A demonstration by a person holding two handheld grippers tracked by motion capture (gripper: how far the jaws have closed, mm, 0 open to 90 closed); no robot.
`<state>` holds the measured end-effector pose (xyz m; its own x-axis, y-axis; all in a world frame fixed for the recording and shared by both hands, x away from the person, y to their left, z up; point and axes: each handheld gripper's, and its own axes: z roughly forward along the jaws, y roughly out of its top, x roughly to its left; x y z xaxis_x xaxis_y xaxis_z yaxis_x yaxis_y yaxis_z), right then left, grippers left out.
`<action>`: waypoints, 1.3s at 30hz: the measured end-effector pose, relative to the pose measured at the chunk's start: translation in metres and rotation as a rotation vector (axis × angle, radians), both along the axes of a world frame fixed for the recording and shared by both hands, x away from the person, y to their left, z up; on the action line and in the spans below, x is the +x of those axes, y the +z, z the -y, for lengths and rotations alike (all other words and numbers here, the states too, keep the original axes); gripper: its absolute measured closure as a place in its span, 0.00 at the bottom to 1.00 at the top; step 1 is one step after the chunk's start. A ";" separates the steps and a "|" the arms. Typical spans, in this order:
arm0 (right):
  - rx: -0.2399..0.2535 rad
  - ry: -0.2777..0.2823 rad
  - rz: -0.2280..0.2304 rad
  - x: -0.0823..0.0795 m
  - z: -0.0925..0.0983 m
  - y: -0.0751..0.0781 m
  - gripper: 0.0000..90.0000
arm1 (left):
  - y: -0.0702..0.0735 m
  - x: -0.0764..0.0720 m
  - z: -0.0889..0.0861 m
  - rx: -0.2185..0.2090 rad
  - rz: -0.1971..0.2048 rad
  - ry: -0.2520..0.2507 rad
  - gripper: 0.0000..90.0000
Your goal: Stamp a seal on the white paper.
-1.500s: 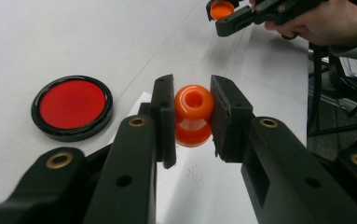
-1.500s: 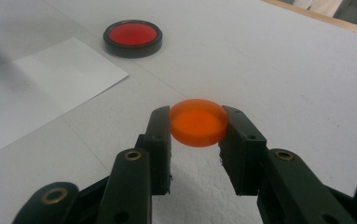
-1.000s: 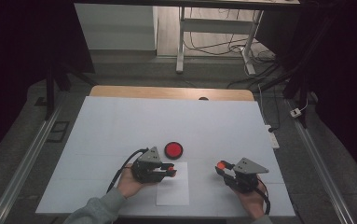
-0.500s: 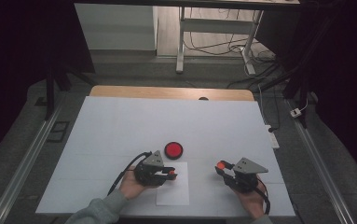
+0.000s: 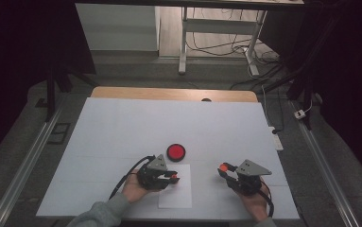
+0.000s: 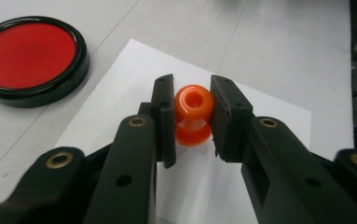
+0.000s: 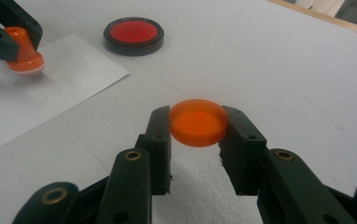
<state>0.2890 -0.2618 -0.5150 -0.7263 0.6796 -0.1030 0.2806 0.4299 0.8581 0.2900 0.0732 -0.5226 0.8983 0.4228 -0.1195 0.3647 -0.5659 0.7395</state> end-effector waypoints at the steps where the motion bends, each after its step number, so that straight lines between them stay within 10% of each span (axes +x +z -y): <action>1: -0.002 -0.001 0.000 0.000 0.000 0.000 0.72 | -0.001 0.000 0.000 0.002 0.000 0.000 0.80; 39: -0.005 0.000 0.001 -0.001 -0.001 0.000 0.72 | -0.014 -0.012 0.002 0.013 0.089 0.010 0.81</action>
<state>0.2880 -0.2613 -0.5146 -0.7261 0.6792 -0.1074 0.2795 0.4343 0.8563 0.2782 0.0708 -0.5369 0.9009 0.4326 -0.0344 0.3038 -0.5721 0.7618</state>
